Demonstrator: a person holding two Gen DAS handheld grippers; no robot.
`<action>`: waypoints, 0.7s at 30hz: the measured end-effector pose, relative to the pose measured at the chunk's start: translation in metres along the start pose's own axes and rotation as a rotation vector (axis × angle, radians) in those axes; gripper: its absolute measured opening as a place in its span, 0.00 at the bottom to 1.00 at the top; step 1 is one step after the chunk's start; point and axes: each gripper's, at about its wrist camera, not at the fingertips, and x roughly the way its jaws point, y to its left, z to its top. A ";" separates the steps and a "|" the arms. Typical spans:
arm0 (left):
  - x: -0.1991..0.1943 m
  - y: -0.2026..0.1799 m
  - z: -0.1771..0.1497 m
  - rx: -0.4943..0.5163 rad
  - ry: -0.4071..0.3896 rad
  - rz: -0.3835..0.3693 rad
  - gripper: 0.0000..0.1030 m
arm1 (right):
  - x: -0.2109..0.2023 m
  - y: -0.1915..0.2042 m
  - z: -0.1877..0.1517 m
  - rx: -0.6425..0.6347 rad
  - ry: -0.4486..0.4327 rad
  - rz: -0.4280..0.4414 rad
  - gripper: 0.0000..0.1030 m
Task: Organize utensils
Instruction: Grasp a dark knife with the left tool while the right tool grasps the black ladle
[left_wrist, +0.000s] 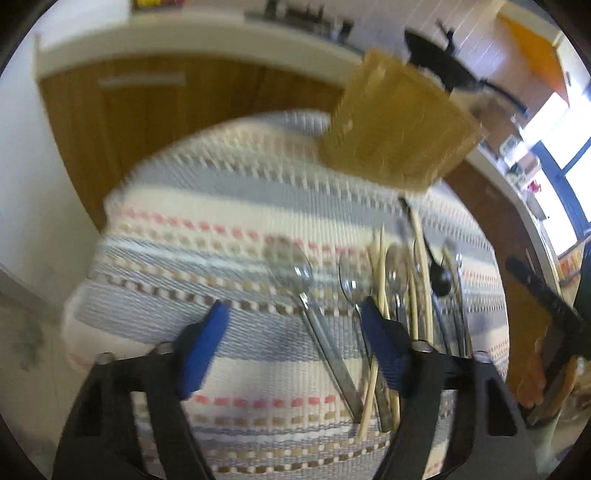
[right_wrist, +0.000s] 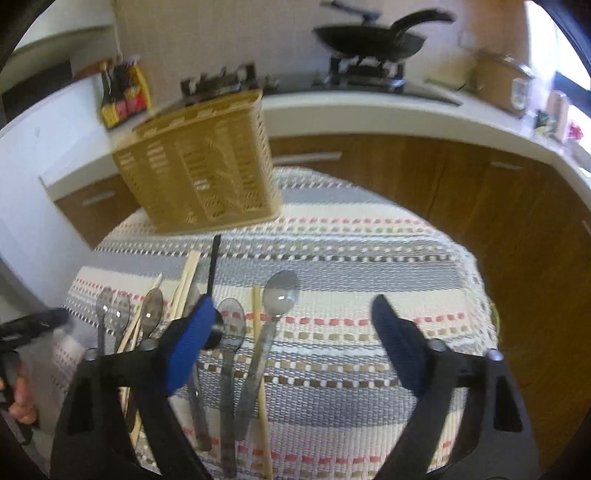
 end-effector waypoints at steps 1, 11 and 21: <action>0.010 -0.002 0.001 0.005 0.031 0.014 0.65 | 0.007 0.004 0.006 -0.016 0.040 0.017 0.63; 0.040 -0.049 0.013 0.170 0.101 0.196 0.48 | 0.079 0.035 0.047 -0.063 0.341 0.233 0.33; 0.042 -0.064 0.022 0.303 0.092 0.239 0.26 | 0.118 0.058 0.057 -0.092 0.458 0.240 0.26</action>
